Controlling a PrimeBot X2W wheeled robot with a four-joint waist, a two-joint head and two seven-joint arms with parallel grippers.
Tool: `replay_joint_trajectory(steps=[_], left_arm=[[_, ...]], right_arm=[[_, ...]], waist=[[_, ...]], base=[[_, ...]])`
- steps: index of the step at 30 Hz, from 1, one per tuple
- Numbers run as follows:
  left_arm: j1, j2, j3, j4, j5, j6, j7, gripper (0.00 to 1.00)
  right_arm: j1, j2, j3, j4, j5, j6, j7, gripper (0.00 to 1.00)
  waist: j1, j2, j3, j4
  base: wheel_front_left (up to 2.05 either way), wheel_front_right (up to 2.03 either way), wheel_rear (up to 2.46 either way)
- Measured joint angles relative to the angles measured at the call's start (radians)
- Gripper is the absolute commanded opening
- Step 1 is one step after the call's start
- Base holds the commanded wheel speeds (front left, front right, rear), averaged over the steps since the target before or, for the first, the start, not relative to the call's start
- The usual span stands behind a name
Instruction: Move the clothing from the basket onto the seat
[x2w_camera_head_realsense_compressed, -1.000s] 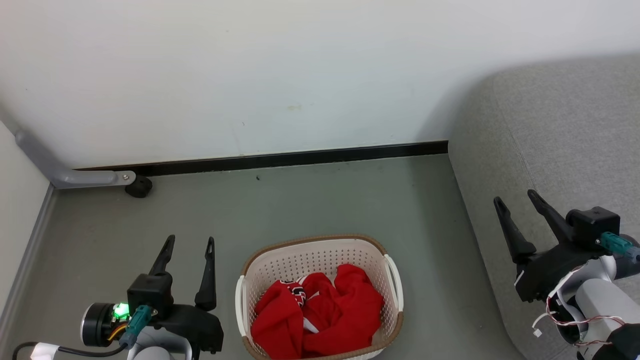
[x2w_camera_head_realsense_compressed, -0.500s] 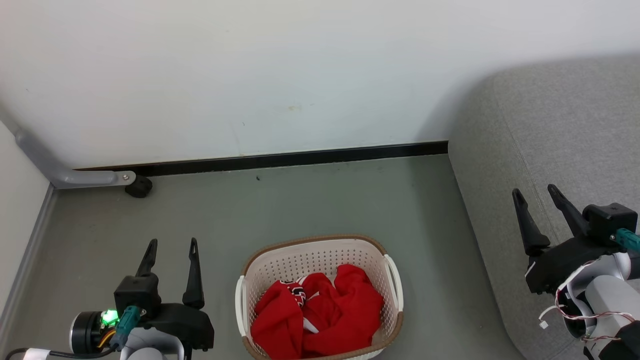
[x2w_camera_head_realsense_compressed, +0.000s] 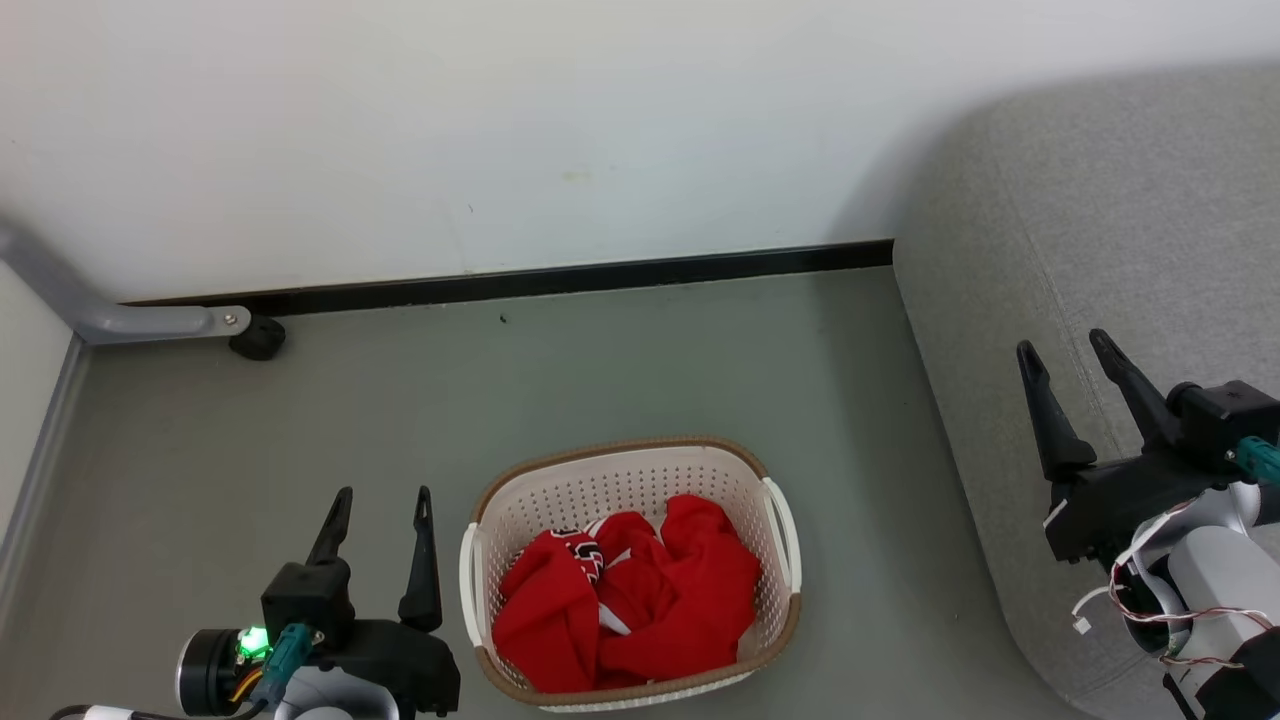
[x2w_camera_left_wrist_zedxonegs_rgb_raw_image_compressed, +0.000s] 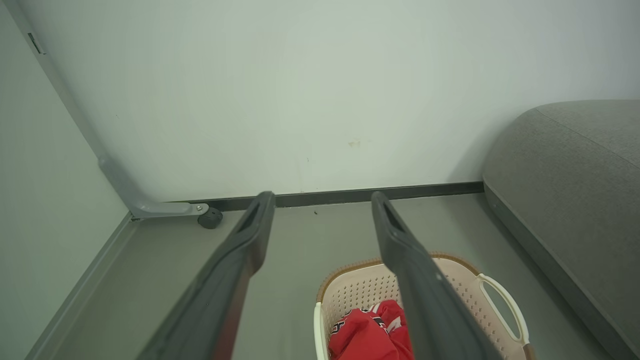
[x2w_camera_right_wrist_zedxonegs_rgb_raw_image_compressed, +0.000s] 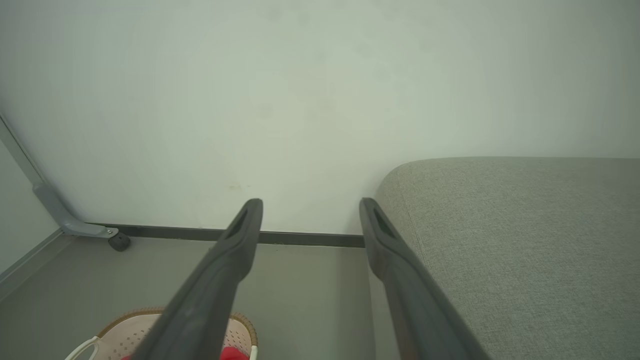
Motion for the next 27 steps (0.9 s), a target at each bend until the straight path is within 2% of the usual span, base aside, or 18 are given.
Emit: replay_joint_trajectory(steps=[12, 27], left_arm=[[-0.022, -0.030, -0.040, -0.015, 0.004, -0.045, 0.000, 1.00], [-0.210, -0.046, -0.131, 0.094, -0.025, -0.107, 0.000, 1.00]], right_arm=[[-0.067, -0.002, -0.025, -0.125, -0.020, 0.000, 0.000, 1.00], [-0.233, 0.000, -0.039, -0.258, -0.042, 0.002, -0.001, 1.00]], waist=[[0.0001, 0.0000, 0.120, -0.010], [0.0003, 0.0001, 0.341, -0.043]], base=[[0.00, 0.00, 0.00], [0.00, 0.00, 0.00]])
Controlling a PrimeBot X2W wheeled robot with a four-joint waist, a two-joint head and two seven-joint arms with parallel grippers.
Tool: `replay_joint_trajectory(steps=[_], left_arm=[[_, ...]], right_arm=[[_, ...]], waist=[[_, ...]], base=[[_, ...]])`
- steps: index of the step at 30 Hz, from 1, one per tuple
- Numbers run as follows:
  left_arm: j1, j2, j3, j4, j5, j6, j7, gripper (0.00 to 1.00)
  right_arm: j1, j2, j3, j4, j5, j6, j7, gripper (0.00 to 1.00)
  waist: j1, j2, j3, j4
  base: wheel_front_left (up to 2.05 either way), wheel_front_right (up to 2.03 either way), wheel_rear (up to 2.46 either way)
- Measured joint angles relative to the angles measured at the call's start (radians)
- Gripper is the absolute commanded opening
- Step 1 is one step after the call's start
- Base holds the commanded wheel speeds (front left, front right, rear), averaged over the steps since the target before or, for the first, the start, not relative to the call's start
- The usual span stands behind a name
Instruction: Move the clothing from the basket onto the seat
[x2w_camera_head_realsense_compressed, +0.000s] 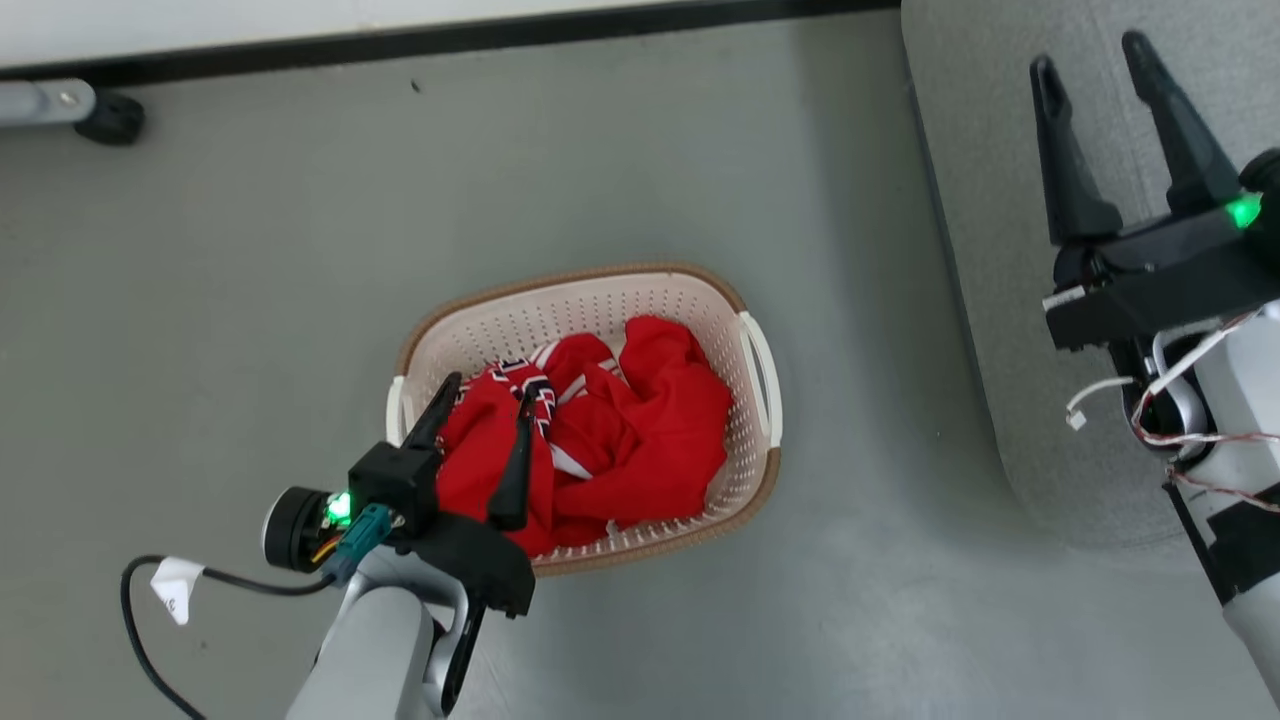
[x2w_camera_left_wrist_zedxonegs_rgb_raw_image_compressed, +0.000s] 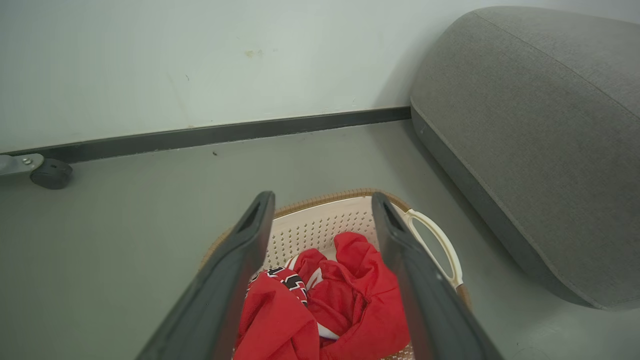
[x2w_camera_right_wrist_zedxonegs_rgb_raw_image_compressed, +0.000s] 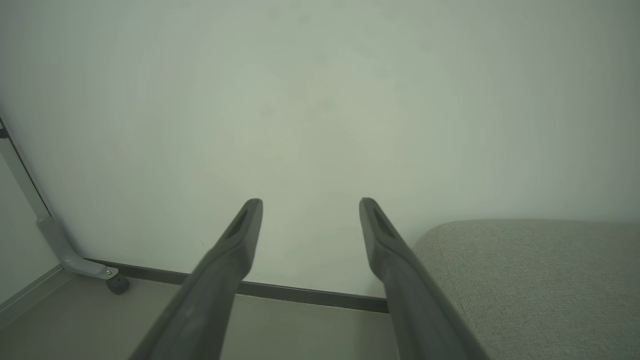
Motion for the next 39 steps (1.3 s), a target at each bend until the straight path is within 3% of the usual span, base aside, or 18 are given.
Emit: replay_joint_trajectory(steps=[13, 26, 30, 39], left_arm=[[-0.182, -0.002, -0.083, 0.117, -0.035, -0.018, 0.012, 1.00], [-0.385, -0.002, -0.151, 0.179, -0.049, -0.035, 0.056, 1.00], [-0.453, -0.002, -0.165, 0.265, -0.049, -0.035, 0.100, 1.00], [-0.498, -0.001, -0.184, 0.347, -0.072, -0.027, 0.121, 1.00]], right_arm=[[-0.146, 0.027, -0.012, -0.081, -0.025, 0.000, -0.007, 1.00], [-0.189, 0.038, -0.031, -0.096, -0.034, -0.001, -0.007, 1.00], [-0.230, 0.055, -0.041, -0.116, -0.039, -0.001, -0.007, 1.00], [-0.249, 0.066, -0.043, -0.140, -0.052, 0.000, -0.007, 1.00]], waist=[[0.0001, 0.0000, 0.187, -0.046], [0.0001, 0.0000, 0.375, -0.102], [0.0000, 0.0000, 0.469, -0.131], [-0.0002, 0.0000, 0.543, -0.162]], base=[[0.00, 0.00, 0.00], [0.00, 0.00, 0.00], [0.00, 0.00, 0.00], [0.00, 0.00, 0.00]])
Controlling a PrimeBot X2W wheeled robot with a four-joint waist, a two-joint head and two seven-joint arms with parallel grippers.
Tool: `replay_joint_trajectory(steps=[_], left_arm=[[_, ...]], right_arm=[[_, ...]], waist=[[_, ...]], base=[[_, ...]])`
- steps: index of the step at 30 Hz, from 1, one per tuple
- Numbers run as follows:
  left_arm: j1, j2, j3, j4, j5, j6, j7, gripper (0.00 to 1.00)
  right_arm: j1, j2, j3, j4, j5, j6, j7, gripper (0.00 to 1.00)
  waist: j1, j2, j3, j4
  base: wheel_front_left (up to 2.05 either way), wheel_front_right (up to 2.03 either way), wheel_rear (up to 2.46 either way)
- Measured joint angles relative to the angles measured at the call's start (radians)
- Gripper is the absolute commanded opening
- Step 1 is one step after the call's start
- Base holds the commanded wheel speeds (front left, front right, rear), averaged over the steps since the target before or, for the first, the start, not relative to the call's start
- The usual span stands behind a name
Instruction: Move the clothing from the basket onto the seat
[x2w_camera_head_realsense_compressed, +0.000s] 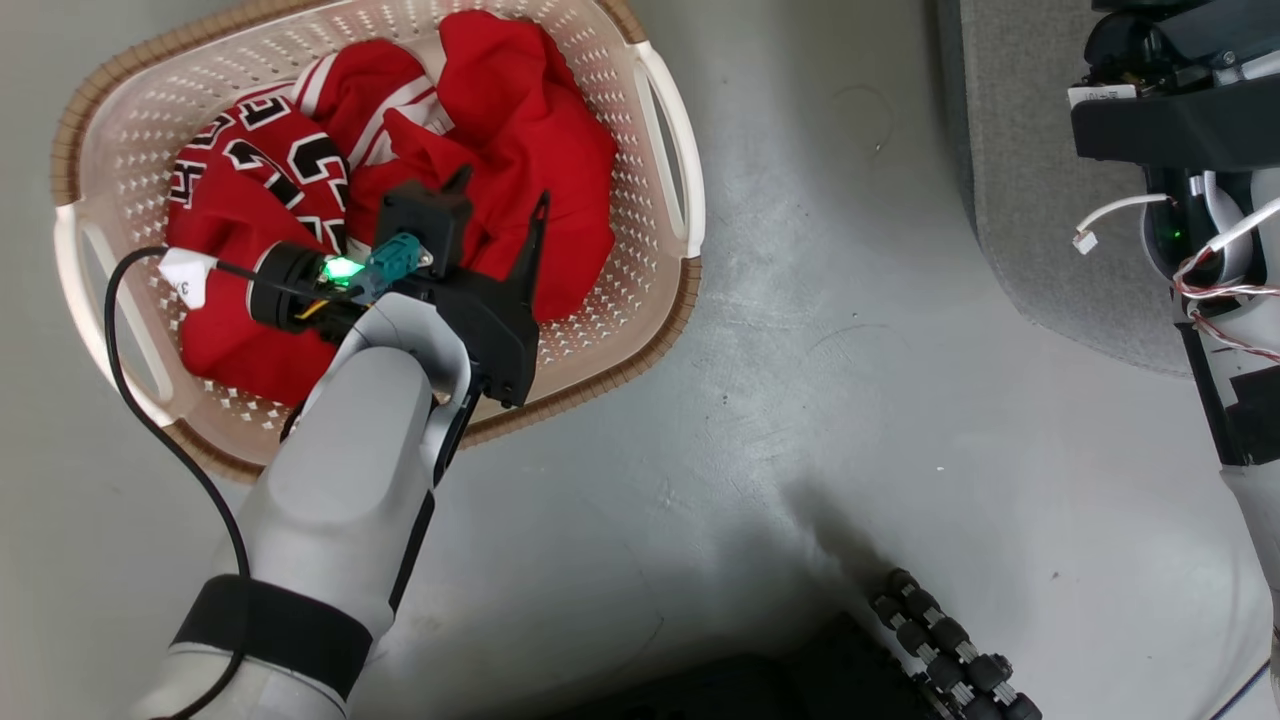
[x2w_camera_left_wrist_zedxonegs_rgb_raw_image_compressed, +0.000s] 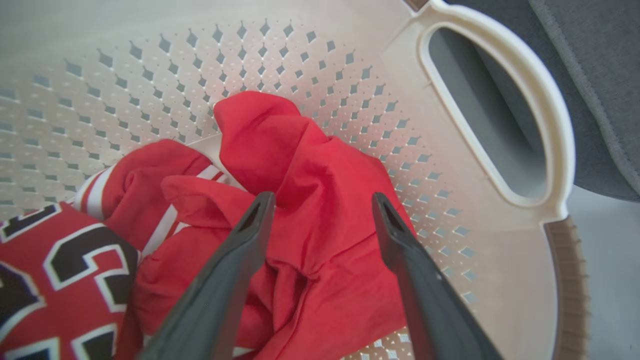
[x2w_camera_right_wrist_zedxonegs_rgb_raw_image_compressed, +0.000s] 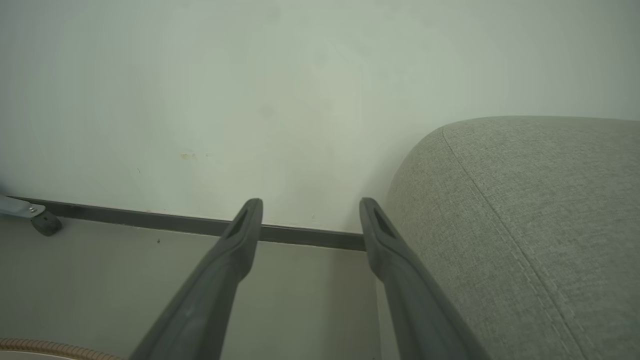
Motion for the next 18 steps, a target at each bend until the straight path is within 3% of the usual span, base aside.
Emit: replay_joint_trajectory(steps=[9, 18], left_arm=[[-0.047, 0.001, -0.030, 0.055, -0.058, 0.034, 0.045, 1.00], [-0.125, 0.001, -0.047, 0.135, -0.054, 0.101, 0.123, 1.00]], right_arm=[[0.008, 0.001, -0.013, -0.005, -0.008, 0.006, 0.000, 1.00], [0.026, 0.037, -0.015, -0.015, -0.008, 0.010, 0.000, 1.00]], waist=[[0.0000, -0.0001, 0.022, -0.019], [0.0000, -0.0002, 0.037, -0.038]], base=[[0.00, 0.00, 0.00], [0.00, 0.00, 0.00]])
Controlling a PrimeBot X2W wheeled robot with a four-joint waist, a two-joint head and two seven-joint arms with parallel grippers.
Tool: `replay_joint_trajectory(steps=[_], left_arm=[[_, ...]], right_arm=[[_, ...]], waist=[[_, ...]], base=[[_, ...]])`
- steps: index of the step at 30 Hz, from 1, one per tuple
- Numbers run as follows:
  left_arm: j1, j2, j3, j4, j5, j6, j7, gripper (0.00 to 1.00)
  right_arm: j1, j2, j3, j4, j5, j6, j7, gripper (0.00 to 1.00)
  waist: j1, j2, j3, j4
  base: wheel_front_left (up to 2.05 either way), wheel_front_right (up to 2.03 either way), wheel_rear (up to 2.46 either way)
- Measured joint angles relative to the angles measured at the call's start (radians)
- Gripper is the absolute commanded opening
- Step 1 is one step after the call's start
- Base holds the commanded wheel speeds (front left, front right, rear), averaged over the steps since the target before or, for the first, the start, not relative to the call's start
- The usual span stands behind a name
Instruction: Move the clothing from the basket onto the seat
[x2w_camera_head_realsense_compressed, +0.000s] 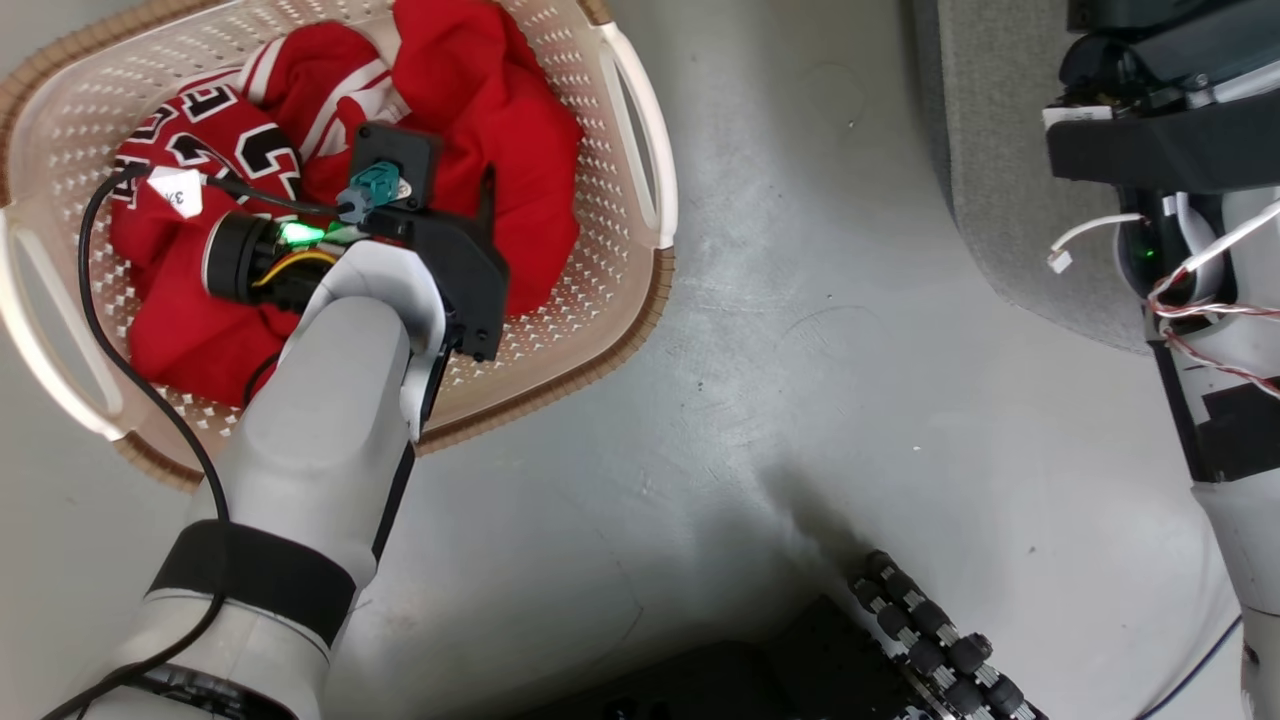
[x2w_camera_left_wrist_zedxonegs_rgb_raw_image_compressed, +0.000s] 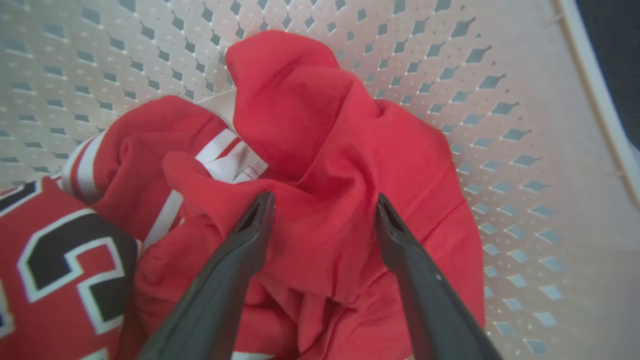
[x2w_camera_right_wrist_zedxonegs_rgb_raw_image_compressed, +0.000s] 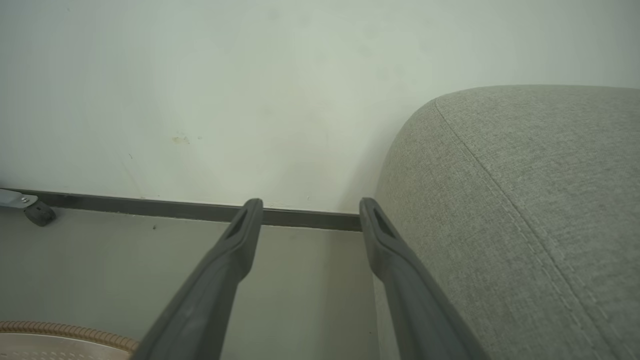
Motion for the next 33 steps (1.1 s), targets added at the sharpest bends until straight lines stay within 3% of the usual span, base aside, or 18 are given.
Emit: replay_joint_trajectory(steps=[10, 11, 12, 13, 24, 33], left_arm=[[-0.038, 0.003, -0.023, 0.096, 0.040, 0.044, 0.072, 1.00], [-0.038, 0.005, -0.028, 0.102, 0.048, 0.044, 0.076, 0.87], [-0.039, 0.005, -0.030, 0.105, 0.056, 0.047, 0.076, 0.34], [-0.039, 0.005, -0.030, 0.105, 0.056, 0.047, 0.076, 0.00], [-0.040, 0.004, -0.030, 0.114, 0.056, 0.049, 0.008, 0.00], [0.011, 0.002, -0.015, 0.113, 0.015, 0.003, -0.088, 0.00]], right_arm=[[0.016, 0.034, -0.011, -0.006, 0.001, 0.007, 0.000, 1.00], [0.020, 0.037, -0.013, -0.006, 0.001, 0.007, 0.000, 1.00], [0.024, 0.038, -0.016, -0.006, 0.001, 0.008, 0.000, 1.00], [0.024, 0.038, -0.016, -0.006, 0.001, 0.008, 0.000, 1.00], [0.041, 0.041, -0.061, 0.040, 0.001, 0.018, 0.000, 1.00], [0.066, 0.039, -0.064, 0.102, -0.012, 0.035, 0.000, 1.00]], waist=[[0.0000, 0.0000, 0.021, -0.031], [0.0000, 0.0000, 0.023, -0.034], [0.0000, 0.0000, 0.025, -0.036], [0.0000, 0.0000, 0.025, -0.036], [0.0000, 0.0000, -0.011, -0.031], [0.0000, 0.0000, -0.093, -0.003]], base=[[0.00, 0.00, 0.00], [0.00, 0.00, 0.00], [0.00, 0.00, 0.00], [0.00, 0.00, 0.00], [0.00, 0.00, 0.00], [0.00, 0.00, 0.00]])
